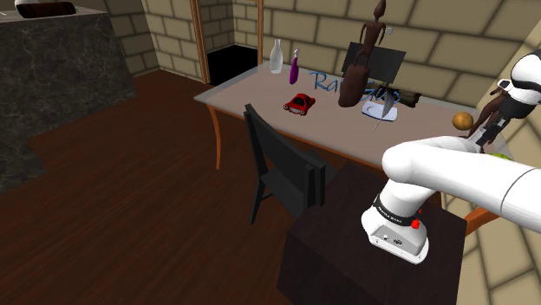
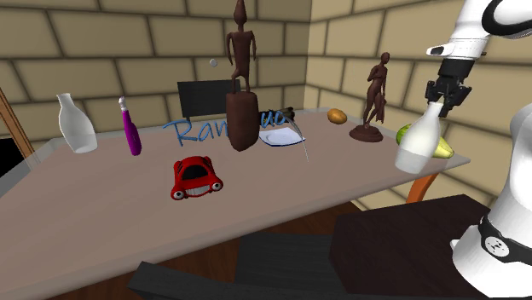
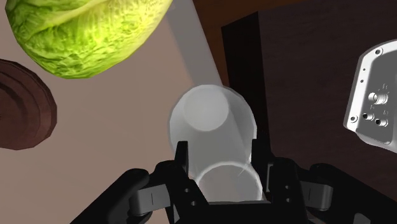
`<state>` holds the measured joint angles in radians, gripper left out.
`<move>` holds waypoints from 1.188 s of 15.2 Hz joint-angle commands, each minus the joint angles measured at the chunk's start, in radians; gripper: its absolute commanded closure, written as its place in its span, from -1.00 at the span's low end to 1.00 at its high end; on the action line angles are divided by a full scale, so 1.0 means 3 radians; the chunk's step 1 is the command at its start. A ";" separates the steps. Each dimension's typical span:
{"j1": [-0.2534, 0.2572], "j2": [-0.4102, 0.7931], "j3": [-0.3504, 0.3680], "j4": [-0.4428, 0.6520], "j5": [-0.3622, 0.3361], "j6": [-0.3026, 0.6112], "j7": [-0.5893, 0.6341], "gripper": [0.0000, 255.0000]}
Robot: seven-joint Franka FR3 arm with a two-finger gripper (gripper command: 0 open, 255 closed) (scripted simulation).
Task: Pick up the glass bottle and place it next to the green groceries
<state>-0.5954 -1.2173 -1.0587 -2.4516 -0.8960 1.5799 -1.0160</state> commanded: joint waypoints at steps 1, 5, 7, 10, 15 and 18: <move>0.0002 0.0000 -0.0005 -0.0004 -0.0005 0.0007 0.0003 1.00; 0.0002 0.0000 -0.0005 -0.0004 -0.0005 0.0007 0.0003 1.00; 0.0001 0.0000 -0.0005 -0.0004 -0.0005 0.0007 0.0003 -1.00; 0.0001 0.0000 -0.0005 -0.0004 -0.0005 0.0007 0.0003 -1.00; 0.0058 0.0084 0.0288 0.0318 0.0255 -0.0280 -0.0056 -1.00; 0.0058 0.0084 0.0288 0.0317 0.0255 -0.0279 -0.0056 -1.00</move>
<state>-0.5787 -1.1929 -0.9745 -2.3590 -0.8217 1.4984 -1.0326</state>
